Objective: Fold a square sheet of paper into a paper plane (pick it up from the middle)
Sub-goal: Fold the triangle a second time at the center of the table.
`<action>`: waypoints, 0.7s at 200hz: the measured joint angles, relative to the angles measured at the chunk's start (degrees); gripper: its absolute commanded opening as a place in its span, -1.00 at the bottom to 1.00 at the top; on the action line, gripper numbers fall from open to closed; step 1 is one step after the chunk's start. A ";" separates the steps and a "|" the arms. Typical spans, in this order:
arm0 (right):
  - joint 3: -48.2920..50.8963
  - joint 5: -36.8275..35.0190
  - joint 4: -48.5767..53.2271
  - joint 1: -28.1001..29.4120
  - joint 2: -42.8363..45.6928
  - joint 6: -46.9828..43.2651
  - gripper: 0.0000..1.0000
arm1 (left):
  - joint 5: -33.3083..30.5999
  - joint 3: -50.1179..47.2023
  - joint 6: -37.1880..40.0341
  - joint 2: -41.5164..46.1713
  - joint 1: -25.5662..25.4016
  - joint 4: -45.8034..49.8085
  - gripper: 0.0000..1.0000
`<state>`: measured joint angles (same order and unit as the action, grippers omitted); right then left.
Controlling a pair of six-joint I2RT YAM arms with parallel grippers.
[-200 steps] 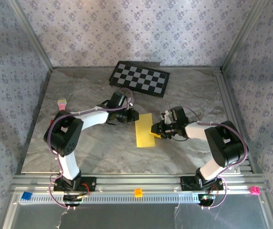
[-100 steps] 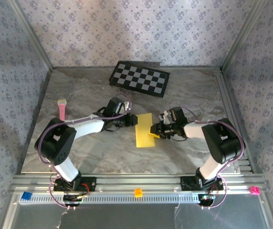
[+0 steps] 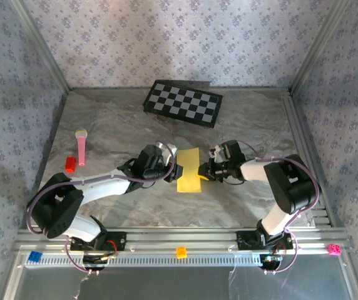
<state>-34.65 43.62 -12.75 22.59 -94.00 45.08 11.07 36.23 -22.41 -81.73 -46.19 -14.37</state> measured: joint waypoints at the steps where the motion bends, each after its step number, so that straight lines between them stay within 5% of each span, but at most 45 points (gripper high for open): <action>1: 0.00 -0.02 0.00 0.00 0.02 0.07 -0.85 | -0.09 -0.07 0.13 0.02 -0.07 -0.02 -0.23; 65: -0.76 -1.25 -1.03 0.00 0.87 2.78 -0.88 | -9.51 0.74 18.49 -0.57 -11.65 0.90 -0.08; 140: -0.87 -1.44 -1.27 0.04 0.90 4.22 -0.88 | -21.22 7.74 24.13 -10.75 -19.89 4.33 0.03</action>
<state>-35.53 42.17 -14.02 22.63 -93.10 49.30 -10.15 43.97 1.72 -92.49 -66.08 -10.04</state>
